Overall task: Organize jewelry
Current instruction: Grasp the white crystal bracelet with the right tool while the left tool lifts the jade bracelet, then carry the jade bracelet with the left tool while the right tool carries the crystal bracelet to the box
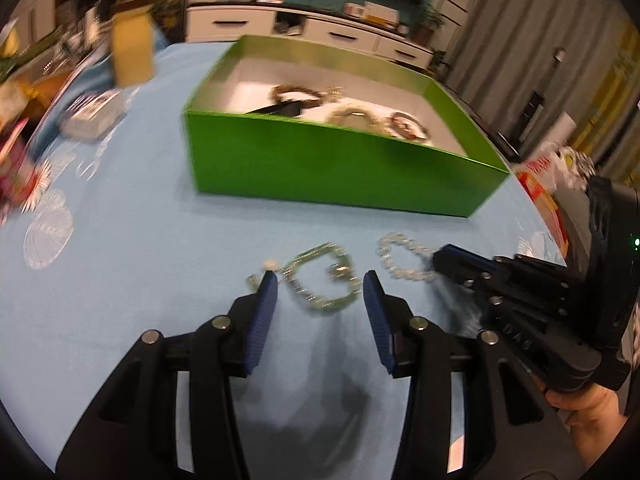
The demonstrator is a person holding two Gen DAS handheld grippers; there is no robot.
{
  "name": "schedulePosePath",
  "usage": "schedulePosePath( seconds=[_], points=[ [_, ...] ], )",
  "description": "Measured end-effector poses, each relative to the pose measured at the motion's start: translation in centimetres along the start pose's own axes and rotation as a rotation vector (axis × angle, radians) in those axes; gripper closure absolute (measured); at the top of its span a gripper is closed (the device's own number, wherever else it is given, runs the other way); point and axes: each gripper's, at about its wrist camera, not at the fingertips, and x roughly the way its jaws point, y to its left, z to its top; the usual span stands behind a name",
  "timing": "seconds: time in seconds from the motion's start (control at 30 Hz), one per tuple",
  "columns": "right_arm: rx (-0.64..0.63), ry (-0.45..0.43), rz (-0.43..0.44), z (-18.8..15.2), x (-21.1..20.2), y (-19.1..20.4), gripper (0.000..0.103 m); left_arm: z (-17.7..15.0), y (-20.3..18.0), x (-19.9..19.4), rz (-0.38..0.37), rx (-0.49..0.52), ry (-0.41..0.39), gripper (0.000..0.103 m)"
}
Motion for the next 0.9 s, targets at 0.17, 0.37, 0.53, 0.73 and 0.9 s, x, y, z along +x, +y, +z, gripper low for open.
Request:
schedulePosePath(
  seconds=[0.17,0.37,0.53,0.73,0.9],
  points=[
    [0.003,-0.01,-0.001,0.0,-0.2,0.0,0.096,0.6,-1.6,2.3,-0.029,0.057,0.062,0.068],
    [0.014,-0.01,0.005,-0.3,-0.4,-0.5,0.096,1.0,-2.3,4.2,0.003,0.082,0.087,0.079],
    [0.009,-0.023,0.014,-0.3,-0.7,-0.2,0.096,0.8,-1.5,4.3,-0.015,0.049,0.065,0.093],
    [0.017,-0.051,0.026,-0.4,-1.7,-0.4,0.096,0.9,-1.0,2.8,-0.029,0.026,0.034,0.094],
    [0.039,-0.094,0.05,0.3,-3.4,-0.7,0.096,1.5,-0.7,0.0,-0.06,0.006,-0.02,0.1]
  ],
)
